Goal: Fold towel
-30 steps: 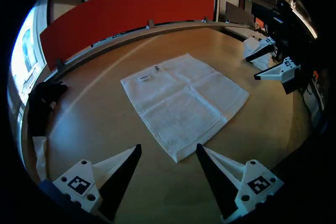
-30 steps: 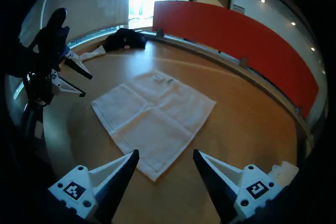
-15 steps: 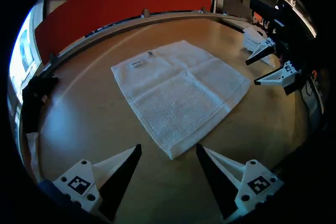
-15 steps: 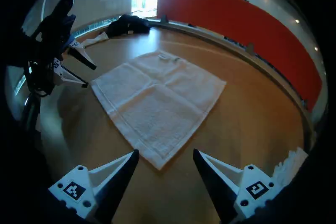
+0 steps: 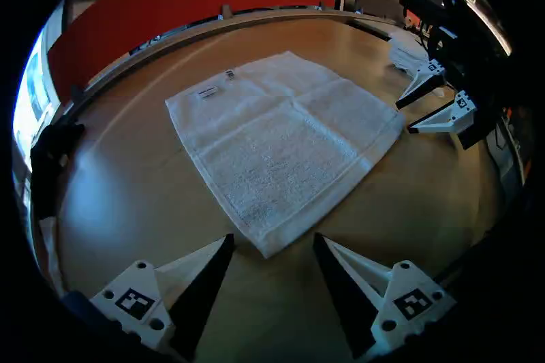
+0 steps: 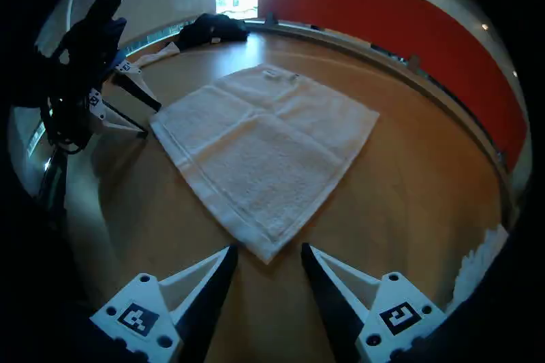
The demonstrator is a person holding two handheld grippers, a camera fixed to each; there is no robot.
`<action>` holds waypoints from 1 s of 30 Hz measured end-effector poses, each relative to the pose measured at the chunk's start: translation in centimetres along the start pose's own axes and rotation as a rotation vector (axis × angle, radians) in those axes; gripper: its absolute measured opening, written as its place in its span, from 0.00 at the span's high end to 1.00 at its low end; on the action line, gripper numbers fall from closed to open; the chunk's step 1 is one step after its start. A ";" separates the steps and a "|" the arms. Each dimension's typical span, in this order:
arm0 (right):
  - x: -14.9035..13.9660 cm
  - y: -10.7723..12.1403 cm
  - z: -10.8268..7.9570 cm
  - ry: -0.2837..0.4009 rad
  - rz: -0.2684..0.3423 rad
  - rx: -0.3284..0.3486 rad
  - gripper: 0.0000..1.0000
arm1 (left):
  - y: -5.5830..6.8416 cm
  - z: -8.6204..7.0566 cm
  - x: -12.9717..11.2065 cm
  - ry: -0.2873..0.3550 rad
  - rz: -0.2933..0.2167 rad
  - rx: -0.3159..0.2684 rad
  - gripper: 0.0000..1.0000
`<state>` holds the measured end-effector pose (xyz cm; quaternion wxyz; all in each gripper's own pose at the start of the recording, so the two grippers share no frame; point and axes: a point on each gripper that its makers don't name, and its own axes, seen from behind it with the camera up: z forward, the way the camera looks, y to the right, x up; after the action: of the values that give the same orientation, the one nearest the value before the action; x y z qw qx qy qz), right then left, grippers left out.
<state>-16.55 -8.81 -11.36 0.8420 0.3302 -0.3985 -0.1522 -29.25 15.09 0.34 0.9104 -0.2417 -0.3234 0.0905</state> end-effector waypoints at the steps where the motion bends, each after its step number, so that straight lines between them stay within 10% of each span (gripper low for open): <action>1: 0.0 -0.1 0.0 0.000 -0.001 0.002 0.33 | 0.0 0.0 0.0 0.001 0.000 0.001 0.19; 17: -0.1 0.3 0.5 0.018 0.028 0.001 0.71 | 0.6 -0.1 -0.1 -0.008 -0.013 0.010 0.36; 30: 0.0 -0.1 0.5 0.018 0.025 -0.001 0.85 | -0.2 -0.1 -0.2 -0.017 -0.050 0.053 0.86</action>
<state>-16.94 -9.07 -11.17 0.8475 0.3261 -0.3950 -0.1390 -29.33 14.78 0.28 0.9157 -0.2087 -0.3344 0.0783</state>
